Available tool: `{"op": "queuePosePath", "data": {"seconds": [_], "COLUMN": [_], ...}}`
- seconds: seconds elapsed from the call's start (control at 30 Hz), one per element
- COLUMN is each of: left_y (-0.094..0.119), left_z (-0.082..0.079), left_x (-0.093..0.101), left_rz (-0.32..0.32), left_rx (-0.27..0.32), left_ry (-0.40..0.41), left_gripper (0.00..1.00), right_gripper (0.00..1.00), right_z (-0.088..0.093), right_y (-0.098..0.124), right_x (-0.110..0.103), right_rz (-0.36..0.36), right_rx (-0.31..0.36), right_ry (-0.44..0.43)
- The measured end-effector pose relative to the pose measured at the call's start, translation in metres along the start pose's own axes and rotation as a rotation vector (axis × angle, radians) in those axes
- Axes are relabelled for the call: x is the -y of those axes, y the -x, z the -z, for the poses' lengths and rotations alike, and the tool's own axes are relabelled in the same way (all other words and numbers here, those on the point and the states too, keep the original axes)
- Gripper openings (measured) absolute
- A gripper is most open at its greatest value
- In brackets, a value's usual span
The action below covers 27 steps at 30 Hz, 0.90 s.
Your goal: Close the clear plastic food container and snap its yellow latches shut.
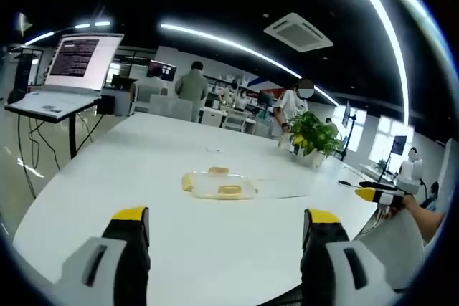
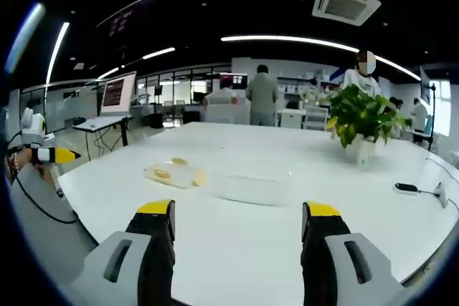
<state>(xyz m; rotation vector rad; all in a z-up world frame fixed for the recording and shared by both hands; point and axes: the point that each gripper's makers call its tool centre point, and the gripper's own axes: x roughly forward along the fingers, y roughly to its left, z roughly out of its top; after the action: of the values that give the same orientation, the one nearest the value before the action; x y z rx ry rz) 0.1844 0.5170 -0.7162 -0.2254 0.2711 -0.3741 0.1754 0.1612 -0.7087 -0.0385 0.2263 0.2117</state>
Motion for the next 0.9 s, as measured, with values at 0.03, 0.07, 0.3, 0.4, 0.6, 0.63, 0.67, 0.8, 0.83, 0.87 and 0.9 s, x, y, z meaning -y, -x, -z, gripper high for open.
{"op": "queuePosePath", "data": {"seconds": [0.03, 0.07, 0.3, 0.4, 0.6, 0.63, 0.67, 0.8, 0.83, 0.87, 0.9], "left_y": [0.0, -0.0001, -0.0008, -0.0011, -0.0015, -0.0016, -0.0017, -0.002, -0.002, -0.0021, -0.0021], "left_z": [0.0004, 0.0006, 0.0005, 0.0003, 0.0006, 0.0006, 0.0005, 0.0002, 0.0004, 0.0003, 0.0], "left_x": [-0.0001, -0.0002, -0.0005, -0.0004, -0.0012, -0.0011, -0.0011, -0.0011, -0.0013, -0.0012, -0.0012], "left_rz": [-0.001, -0.001, -0.003, -0.003, -0.005, -0.004, -0.004, -0.003, -0.004, -0.003, -0.003], "left_rx": [-0.002, -0.003, -0.002, -0.001, -0.003, -0.003, -0.003, -0.002, -0.003, -0.003, -0.001], "left_ry": [-0.002, -0.002, 0.0, 0.0, 0.0, 0.0, 0.0, 0.001, 0.0, 0.0, 0.002], "left_gripper": [0.85, 0.85, 0.85, 0.85, 0.85, 0.85, 0.85, 0.85, 0.85, 0.85, 0.85], "right_gripper": [0.69, 0.69, 0.69, 0.69, 0.69, 0.69, 0.69, 0.69, 0.69, 0.69, 0.69], "right_z": [0.0, 0.0001, 0.0003, 0.0005, 0.0002, 0.0002, 0.0003, 0.0, 0.0, 0.0001, 0.0], "right_y": [-0.0001, -0.0002, -0.001, -0.0013, -0.0018, -0.0019, -0.0019, -0.0023, -0.0024, -0.0024, -0.0026], "right_x": [-0.0002, -0.0002, 0.0004, 0.0005, 0.0, -0.0001, 0.0, 0.0002, 0.0001, -0.0001, -0.0001], "right_rz": [-0.001, -0.002, -0.002, -0.003, -0.005, -0.006, -0.006, -0.005, -0.005, -0.006, -0.007], "right_rx": [0.0, -0.001, -0.002, -0.002, -0.002, -0.003, -0.003, -0.002, -0.002, -0.002, -0.002], "right_ry": [0.0, -0.001, 0.0, 0.0, 0.0, 0.0, 0.0, 0.0, 0.0, 0.001, 0.001]}}
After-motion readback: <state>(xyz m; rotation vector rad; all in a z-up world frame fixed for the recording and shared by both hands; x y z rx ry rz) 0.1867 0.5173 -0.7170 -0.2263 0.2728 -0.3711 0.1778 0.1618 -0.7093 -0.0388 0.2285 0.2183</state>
